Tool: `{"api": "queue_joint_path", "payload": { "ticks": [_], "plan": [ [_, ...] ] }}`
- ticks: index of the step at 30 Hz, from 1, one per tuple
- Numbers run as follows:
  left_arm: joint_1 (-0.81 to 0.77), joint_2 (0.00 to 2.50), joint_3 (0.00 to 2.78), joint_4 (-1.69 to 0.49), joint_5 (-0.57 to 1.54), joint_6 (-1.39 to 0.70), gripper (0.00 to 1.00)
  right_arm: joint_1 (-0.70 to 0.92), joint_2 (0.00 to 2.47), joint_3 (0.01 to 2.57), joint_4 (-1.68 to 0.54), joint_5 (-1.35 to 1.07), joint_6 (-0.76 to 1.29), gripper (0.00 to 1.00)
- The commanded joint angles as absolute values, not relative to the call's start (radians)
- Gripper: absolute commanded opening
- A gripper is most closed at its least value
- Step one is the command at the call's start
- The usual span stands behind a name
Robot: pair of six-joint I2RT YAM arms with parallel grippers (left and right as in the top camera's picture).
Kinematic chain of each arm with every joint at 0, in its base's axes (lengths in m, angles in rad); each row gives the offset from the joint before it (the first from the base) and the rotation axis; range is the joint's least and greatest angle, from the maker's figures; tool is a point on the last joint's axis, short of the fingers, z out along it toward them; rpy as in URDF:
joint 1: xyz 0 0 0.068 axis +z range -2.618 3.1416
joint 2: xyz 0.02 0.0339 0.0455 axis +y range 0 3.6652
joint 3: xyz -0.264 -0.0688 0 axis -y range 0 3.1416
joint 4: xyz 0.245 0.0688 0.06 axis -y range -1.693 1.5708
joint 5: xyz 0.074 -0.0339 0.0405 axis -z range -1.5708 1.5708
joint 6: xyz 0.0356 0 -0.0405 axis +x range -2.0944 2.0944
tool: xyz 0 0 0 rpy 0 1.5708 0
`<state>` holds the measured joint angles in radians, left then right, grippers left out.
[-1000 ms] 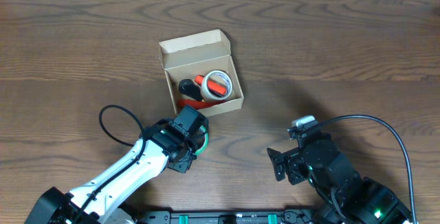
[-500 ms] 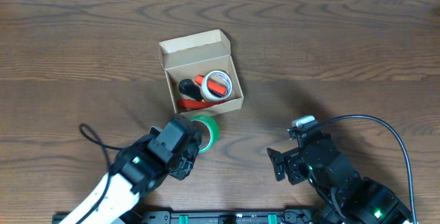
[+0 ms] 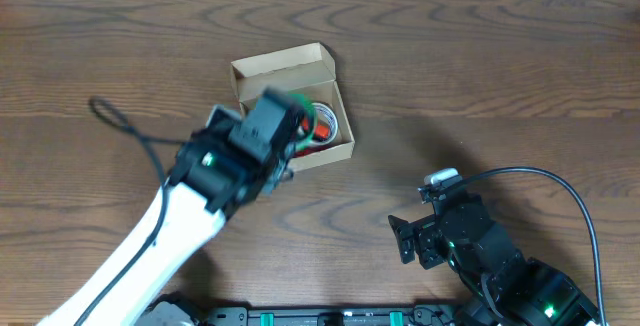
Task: Pack container
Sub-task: 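Lift the green tape roll into the box and release it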
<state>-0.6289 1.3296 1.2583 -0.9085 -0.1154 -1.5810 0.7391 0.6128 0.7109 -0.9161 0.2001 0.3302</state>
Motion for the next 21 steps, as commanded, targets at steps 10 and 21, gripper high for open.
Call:
{"api": "queue_joint_path", "payload": {
  "ticks": [10,21],
  "plan": [
    [-0.480,1.607,1.294,-0.907,-0.093,-1.512,0.06,0.747,0.608,0.710,-0.917,0.213,0.344,0.99],
    [-0.434,1.731,1.294,-0.900,-0.031,-1.488,0.06,0.747,0.608,0.710,-0.917,0.213,0.344,0.99]
  ]
}}
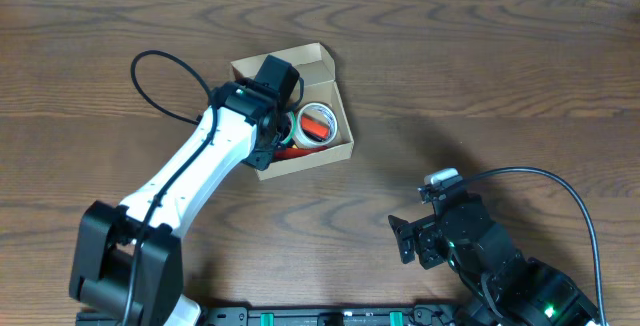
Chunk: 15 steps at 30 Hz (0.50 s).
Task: Pack container
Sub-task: 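Lift the green tape roll into the box and release it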
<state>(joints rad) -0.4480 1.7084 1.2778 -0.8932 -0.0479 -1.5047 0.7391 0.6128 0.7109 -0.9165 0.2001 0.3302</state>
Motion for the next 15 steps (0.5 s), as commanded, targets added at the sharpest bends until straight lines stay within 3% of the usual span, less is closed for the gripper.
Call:
{"api": "queue_joint_path", "payload": {
  "ticks": [1,11,15],
  "plan": [
    [-0.431,1.742,1.294,-0.901,-0.025,-1.488,0.06,0.747,0.608,0.710,-0.917,0.213,0.344,0.99],
    [-0.425,1.816,1.294,-0.900,-0.001,-1.488,0.10,0.747,0.608,0.710,-0.917,0.213,0.344,0.99],
    [-0.425,1.837,1.294,-0.893,0.005,-1.488,0.23,0.747,0.608,0.710,-0.917,0.213,0.344,0.99]
  ]
}}
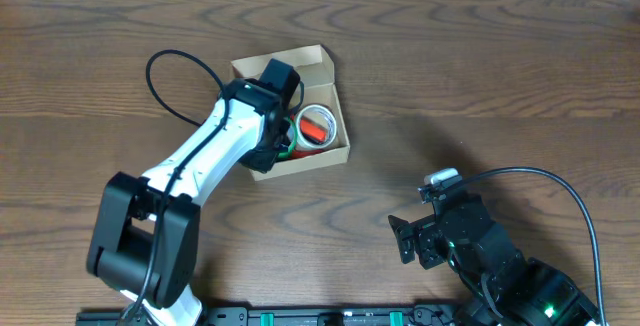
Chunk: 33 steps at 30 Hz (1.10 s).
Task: Pack container
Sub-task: 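Lift the green tape roll into the box and release it, then raise both grippers to the box's side flaps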
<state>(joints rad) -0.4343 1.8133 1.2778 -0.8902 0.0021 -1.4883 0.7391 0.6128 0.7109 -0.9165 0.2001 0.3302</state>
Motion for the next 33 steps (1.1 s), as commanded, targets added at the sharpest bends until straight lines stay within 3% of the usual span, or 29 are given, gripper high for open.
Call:
{"api": "queue_joint_path", "payload": {
  "ticks": [1,3,15,27,31,33],
  "plan": [
    [-0.425,1.838,1.294,-0.889,0.005,-1.488,0.30,0.747,0.608,0.710,-0.917,0.213,0.344,0.99],
    [-0.425,1.838,1.294,-0.881,0.004,-1.488,0.47,0.747,0.608,0.710,-0.917,0.213,0.344,0.99],
    [-0.425,1.770,1.341,-0.859,-0.041,-1.454,0.52,0.747,0.608,0.710,-0.917,0.213,0.344,0.99],
    [-0.428,1.560,1.444,-0.860,-0.057,-1.211,0.64,0.747,0.608,0.710,-0.917,0.213,0.344,0.99],
    [-0.428,1.462,1.444,-0.860,-0.041,-1.085,0.96,0.747,0.608,0.710,-0.917,0.213,0.344,0.99],
    [-0.428,1.414,1.444,-0.861,-0.022,-0.998,0.96,0.747,0.608,0.710,-0.917,0.213,0.344,0.99]
  ]
}}
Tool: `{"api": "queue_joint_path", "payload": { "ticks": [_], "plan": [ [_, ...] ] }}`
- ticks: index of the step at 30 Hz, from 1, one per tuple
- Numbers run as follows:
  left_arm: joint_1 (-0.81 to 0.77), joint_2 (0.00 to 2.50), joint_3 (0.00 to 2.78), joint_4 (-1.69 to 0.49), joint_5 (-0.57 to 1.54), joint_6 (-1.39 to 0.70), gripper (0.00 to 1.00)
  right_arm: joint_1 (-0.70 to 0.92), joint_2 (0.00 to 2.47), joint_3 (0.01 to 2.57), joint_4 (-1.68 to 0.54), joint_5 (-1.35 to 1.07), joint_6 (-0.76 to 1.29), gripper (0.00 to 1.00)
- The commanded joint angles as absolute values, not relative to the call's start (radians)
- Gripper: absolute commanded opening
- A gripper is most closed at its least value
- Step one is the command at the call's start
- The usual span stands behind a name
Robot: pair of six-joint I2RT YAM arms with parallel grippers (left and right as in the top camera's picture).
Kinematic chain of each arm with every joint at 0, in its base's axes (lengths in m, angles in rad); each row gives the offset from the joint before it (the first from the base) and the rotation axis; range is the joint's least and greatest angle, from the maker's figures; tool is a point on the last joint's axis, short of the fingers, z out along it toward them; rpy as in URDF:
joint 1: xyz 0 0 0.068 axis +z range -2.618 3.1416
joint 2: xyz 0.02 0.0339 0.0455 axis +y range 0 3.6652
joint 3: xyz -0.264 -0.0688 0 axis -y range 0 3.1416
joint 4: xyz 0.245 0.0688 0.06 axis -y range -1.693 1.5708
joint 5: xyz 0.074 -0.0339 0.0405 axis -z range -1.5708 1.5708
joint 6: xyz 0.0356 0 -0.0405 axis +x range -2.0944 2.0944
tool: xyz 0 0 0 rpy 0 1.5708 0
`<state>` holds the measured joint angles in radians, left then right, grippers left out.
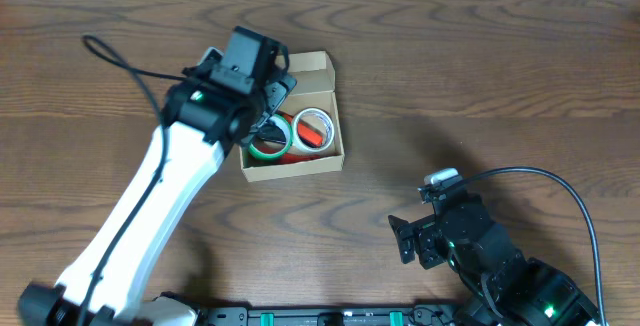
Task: Pack container
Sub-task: 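Raise both grippers to the box's side flaps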
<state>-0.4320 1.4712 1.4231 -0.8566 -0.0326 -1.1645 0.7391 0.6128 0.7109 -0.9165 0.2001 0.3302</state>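
A small open cardboard box [330, 70] lies left of the table's middle in the overhead view. Inside it a green tape roll [267, 143] lies flat on the left, and a white roll with a red core [315, 128] lies on the right. Something red [290, 157] shows under them at the box's near wall. My left gripper [281, 75] hangs over the box's far left corner, above the green roll, jaws apart and empty. My right gripper [402, 238] rests near the table's front right; its fingers are too dark to read.
The brown wooden table [480, 56] stretches around the box. The left arm's black cable [120, 56] loops out to the left. The right arm's cable [560, 191] arcs over the front right corner.
The left gripper was down inside the box's left half; now it is raised over the far left corner. The green roll now lies uncovered in the box. The box sits slightly squarer.
First the left gripper was at the box's near left with the green roll in it. Then it was lowered into the box's left half, and stayed there. Now it is lifted off and the green roll lies beside the white roll. The right arm never moved.
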Motion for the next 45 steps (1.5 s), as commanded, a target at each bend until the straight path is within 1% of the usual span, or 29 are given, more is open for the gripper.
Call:
{"api": "queue_joint_path", "payload": {
  "ticks": [1,8,12,28,31,36,37,38,40,41,42,43,44,45],
  "plan": [
    [-0.428,1.392,1.444,-0.863,-0.012,-0.959,0.96,0.747,0.608,0.710,-0.917,0.213,0.344,0.99],
    [-0.428,1.260,1.444,-0.911,0.090,-0.738,0.96,0.747,0.608,0.710,-0.917,0.213,0.344,0.99],
    [-0.428,1.215,1.444,-0.923,0.144,-0.732,0.96,0.747,0.608,0.710,-0.917,0.213,0.344,0.99],
    [-0.428,1.206,1.443,-0.947,0.144,-0.728,0.96,0.747,0.608,0.710,-0.911,0.229,0.337,0.99],
    [-0.428,1.206,1.443,-0.961,0.142,-0.728,0.96,0.746,0.608,0.712,-0.854,0.326,0.329,0.99],
    [-0.409,1.206,1.443,-0.983,0.131,-0.693,0.96,0.719,0.623,0.754,-0.788,0.251,0.374,0.99],
    [-0.397,1.206,1.443,-0.987,0.131,-0.691,0.96,0.704,0.637,0.768,-0.788,0.246,0.386,0.99],
    [-0.382,1.206,1.443,-0.987,0.131,-0.691,1.00,0.682,0.658,0.788,-0.789,0.232,0.389,0.99],
    [-0.344,1.206,1.443,-0.982,0.131,-0.691,0.92,0.628,0.715,0.834,-0.787,0.194,0.389,0.99],
    [-0.311,1.206,1.443,-0.978,0.131,-0.691,0.86,0.595,0.757,0.865,-0.786,0.174,0.388,0.99],
    [-0.293,1.208,1.443,-0.974,0.132,-0.691,0.84,0.570,0.788,0.887,-0.785,0.163,0.388,0.98],
    [-0.264,1.211,1.443,-0.967,0.134,-0.691,0.82,0.543,0.823,0.911,-0.786,0.149,0.388,0.94],
    [-0.237,1.216,1.443,-0.960,0.139,-0.691,0.77,0.511,0.865,0.940,-0.786,0.131,0.387,0.91],
    [-0.211,1.222,1.443,-0.950,0.150,-0.691,0.68,0.479,0.912,0.971,-0.785,0.108,0.384,0.84]
  ]
}}
